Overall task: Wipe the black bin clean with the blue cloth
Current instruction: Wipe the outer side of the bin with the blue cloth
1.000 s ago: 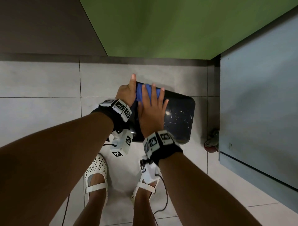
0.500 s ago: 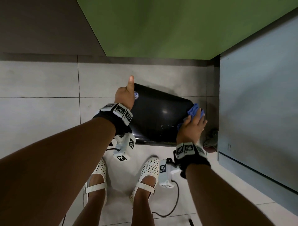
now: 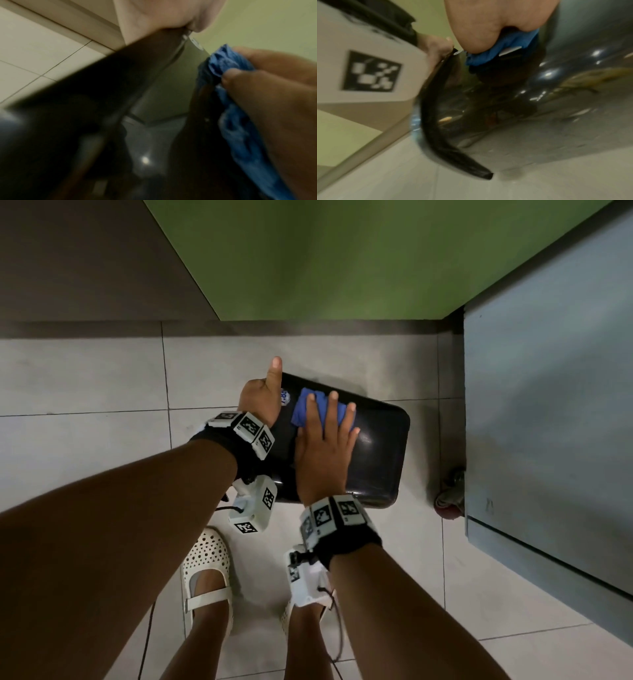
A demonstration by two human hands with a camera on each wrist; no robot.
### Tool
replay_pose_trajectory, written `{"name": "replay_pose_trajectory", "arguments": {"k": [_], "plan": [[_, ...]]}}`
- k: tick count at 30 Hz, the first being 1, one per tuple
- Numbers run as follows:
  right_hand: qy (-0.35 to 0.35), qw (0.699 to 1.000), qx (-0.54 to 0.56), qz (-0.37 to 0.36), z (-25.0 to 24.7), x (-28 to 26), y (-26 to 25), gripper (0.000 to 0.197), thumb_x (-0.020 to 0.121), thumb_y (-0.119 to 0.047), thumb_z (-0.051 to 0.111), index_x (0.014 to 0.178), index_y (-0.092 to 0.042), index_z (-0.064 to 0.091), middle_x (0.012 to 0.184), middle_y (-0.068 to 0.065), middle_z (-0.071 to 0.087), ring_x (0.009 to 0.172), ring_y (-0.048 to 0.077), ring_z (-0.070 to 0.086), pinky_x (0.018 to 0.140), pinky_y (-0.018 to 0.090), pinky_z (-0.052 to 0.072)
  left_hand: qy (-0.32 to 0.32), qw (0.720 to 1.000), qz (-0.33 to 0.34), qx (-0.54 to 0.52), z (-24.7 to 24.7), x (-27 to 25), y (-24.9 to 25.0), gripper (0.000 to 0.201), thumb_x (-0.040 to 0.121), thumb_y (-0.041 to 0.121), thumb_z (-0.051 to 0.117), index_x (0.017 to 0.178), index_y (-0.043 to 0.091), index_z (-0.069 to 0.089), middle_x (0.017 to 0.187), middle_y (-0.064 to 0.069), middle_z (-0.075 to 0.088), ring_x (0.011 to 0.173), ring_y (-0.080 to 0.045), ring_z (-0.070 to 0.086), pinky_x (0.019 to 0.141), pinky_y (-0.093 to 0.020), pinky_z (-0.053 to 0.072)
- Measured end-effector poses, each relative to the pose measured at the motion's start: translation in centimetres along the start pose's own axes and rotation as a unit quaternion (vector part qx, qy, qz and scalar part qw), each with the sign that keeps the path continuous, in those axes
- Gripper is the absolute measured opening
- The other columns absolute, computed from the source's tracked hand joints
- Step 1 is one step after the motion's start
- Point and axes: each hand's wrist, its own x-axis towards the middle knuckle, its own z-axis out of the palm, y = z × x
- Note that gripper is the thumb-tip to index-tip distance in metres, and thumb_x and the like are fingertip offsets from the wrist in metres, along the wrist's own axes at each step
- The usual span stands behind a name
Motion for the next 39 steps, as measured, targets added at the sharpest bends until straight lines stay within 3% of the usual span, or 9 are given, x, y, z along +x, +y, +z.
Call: {"name": "replay_pose_trajectory", "arguments": {"k": [3,7,11,17,20,26,30,35,39], "plan": [[-0.008,0.998,-0.015,0.066,-1.8,0.9,3.6,0.054,0.098,-0.028,0.03,0.148,-0.026,0.008,0.158,0.008,-0.002,0.143,0.033,-0.012,0.112,0.048,-0.008,-0.001,1.0,0.005,-0.013,0.2,0.1,-0.7,0.064,0.098,0.05,0.022,0.052,0.009,0.037,0.06,-0.011,0.045,0.064,-0.024,0.043,0.068,-0.028,0.031],[0.037,0.981,0.005,0.192,-4.1,2.3,8.4,0.052,0.099,-0.027,0.029,0.148,-0.023,0.012,0.158,0.011,0.001,0.143,0.037,-0.006,0.115,0.053,0.005,0.005,1.0,0.006,-0.025,0.4,0.3,-0.7,0.063,0.097,0.051,0.022,0.052,0.009,0.036,0.054,-0.004,0.039,0.052,-0.012,0.036,0.05,-0.023,0.03],[0.06,0.966,0.01,0.251,-3.9,2.4,8.0,0.052,0.099,-0.025,0.031,0.148,-0.021,0.012,0.158,0.011,0.001,0.143,0.039,-0.005,0.115,0.051,0.006,0.003,0.999,0.002,-0.039,0.5,0.5,-0.9,0.061,0.097,0.052,0.022,0.054,0.011,0.036,0.055,-0.004,0.039,0.053,-0.013,0.037,0.05,-0.02,0.029],[0.008,0.998,0.021,0.066,-0.8,0.4,0.3,0.06,0.095,-0.019,0.038,0.147,-0.025,0.009,0.157,0.008,-0.002,0.141,0.037,-0.014,0.113,0.053,-0.006,0.013,0.999,0.017,-0.041,0.5,0.5,-1.0,0.063,0.098,0.05,0.021,0.052,0.01,0.038,0.055,-0.004,0.041,0.059,-0.019,0.04,0.051,-0.031,0.021],[0.0,1.0,0.03,-0.009,0.6,-0.1,-2.8,0.061,0.091,-0.035,0.031,0.147,-0.024,0.011,0.157,0.009,0.001,0.141,0.035,-0.014,0.114,0.051,-0.006,0.009,0.999,0.01,-0.042,0.5,0.5,-1.0,0.065,0.097,0.052,0.02,0.053,0.01,0.041,0.056,-0.004,0.044,0.054,-0.015,0.041,0.052,-0.032,0.025],[-0.034,0.998,-0.05,-0.023,-1.9,5.1,-1.8,0.05,0.099,-0.03,0.032,0.147,-0.023,0.019,0.157,0.005,0.014,0.145,0.032,0.002,0.117,0.048,0.004,0.016,0.996,0.003,-0.087,0.7,0.3,-1.3,0.063,0.098,0.05,0.021,0.061,0.007,0.048,0.059,-0.004,0.048,0.057,-0.015,0.044,0.055,-0.022,0.037],[-0.08,0.995,-0.036,0.044,-2.9,8.8,-2.2,0.044,0.099,-0.03,0.029,0.143,-0.026,0.027,0.155,0.002,0.021,0.144,0.03,0.007,0.117,0.048,0.009,0.025,0.995,-0.001,-0.094,0.6,0.6,-1.1,0.065,0.098,0.051,0.022,0.076,0.001,0.057,0.08,-0.016,0.057,0.079,-0.023,0.052,0.071,-0.026,0.036],[-0.059,0.992,-0.042,-0.104,-1.8,4.1,-1.6,0.055,0.094,-0.039,0.013,0.145,-0.024,0.023,0.157,0.005,0.016,0.145,0.03,0.002,0.118,0.051,0.003,0.043,0.994,-0.008,-0.104,0.7,0.7,-1.2,0.065,0.098,0.05,0.024,0.055,0.008,0.047,0.057,-0.006,0.049,0.055,-0.017,0.045,0.04,-0.014,0.033],[-0.038,0.993,-0.059,-0.091,-1.5,2.0,1.4,0.053,0.094,-0.038,0.019,0.145,-0.026,0.021,0.156,0.008,0.015,0.144,0.034,0.004,0.112,0.054,0.004,0.046,0.995,-0.01,-0.091,0.7,0.5,-1.2,0.064,0.098,0.05,0.024,0.052,0.009,0.038,0.054,-0.004,0.041,0.051,-0.011,0.038,0.048,-0.028,0.027]]}}
